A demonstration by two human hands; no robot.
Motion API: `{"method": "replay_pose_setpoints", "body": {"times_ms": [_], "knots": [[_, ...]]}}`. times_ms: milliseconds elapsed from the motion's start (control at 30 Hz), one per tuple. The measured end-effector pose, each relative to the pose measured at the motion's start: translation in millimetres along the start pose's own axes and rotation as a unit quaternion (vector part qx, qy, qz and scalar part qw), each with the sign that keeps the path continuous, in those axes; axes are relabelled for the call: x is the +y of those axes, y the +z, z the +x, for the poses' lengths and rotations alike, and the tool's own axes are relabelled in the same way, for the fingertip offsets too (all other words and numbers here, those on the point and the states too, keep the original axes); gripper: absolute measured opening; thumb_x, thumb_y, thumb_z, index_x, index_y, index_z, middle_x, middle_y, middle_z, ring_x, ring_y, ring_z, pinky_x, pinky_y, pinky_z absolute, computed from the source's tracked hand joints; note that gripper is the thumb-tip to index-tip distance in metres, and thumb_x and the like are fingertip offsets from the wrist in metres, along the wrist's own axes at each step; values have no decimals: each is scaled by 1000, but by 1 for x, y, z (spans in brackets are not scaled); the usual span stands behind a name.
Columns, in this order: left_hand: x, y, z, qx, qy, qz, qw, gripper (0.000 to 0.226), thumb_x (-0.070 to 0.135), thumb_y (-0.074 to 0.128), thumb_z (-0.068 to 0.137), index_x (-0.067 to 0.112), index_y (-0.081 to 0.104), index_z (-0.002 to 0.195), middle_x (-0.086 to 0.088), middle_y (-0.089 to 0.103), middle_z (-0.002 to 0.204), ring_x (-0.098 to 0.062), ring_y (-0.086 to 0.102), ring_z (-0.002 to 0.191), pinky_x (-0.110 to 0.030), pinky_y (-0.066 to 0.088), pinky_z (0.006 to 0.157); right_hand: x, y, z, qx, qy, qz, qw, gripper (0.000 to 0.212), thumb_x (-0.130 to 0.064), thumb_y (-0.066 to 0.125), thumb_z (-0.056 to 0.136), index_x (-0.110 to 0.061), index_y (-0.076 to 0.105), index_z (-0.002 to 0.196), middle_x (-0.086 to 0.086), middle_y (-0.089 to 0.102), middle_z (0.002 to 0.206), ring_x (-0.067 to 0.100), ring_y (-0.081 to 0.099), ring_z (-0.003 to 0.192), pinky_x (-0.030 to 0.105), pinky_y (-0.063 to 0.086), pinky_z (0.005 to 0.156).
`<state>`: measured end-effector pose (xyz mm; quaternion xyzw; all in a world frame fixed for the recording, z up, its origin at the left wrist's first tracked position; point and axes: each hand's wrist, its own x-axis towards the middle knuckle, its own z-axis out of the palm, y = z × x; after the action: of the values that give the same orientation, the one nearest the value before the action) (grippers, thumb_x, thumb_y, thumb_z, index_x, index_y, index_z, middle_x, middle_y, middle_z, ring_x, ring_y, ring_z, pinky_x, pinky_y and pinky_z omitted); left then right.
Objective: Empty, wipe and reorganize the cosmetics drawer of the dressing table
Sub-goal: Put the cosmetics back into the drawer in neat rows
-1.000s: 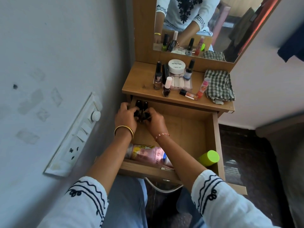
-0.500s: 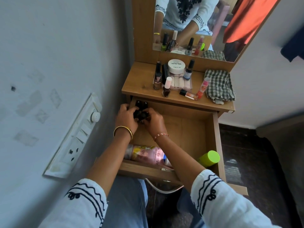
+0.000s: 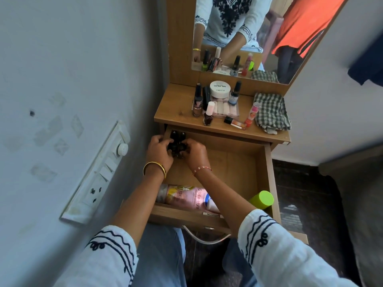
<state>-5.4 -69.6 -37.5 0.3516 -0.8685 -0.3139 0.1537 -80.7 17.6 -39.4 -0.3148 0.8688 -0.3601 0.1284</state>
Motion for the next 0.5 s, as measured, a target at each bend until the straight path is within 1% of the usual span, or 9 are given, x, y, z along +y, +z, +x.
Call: {"method": "replay_pose_setpoints", "body": {"times_ms": [100, 300, 400, 500], "knots": [[1, -1, 0, 2, 2, 1, 1000, 42, -6, 54, 82, 9, 58, 121, -15, 42, 134, -33, 46, 121, -37, 40, 105, 0, 2, 1, 3, -7, -9, 1000, 33, 0, 60, 82, -4, 60, 115, 18, 63, 114, 29, 59, 106, 33, 48, 91], [2, -2, 0, 6, 3, 6, 1000, 40, -3, 54, 83, 10, 59, 120, -14, 42, 134, -32, 47, 120, -35, 40, 103, -1, 4, -1, 9, -1, -1, 1000, 33, 0, 61, 82, -3, 58, 115, 18, 62, 113, 29, 59, 106, 34, 48, 90], [3, -3, -2, 15, 2, 8, 1000, 34, 0, 54, 85, 9, 60, 117, -14, 40, 136, -31, 46, 122, -35, 40, 103, 0, 2, -2, -1, 10, 5, 1000, 38, -2, 63, 82, -5, 56, 119, 17, 61, 116, 28, 58, 109, 34, 49, 93], [4, -4, -4, 39, 5, 2, 999, 31, 2, 52, 85, 8, 62, 114, -15, 39, 138, -31, 44, 125, -34, 39, 104, 0, -2, -5, -13, 20, -2, 1000, 44, -6, 65, 82, -7, 53, 125, 16, 60, 121, 27, 57, 112, 33, 47, 95]]}}
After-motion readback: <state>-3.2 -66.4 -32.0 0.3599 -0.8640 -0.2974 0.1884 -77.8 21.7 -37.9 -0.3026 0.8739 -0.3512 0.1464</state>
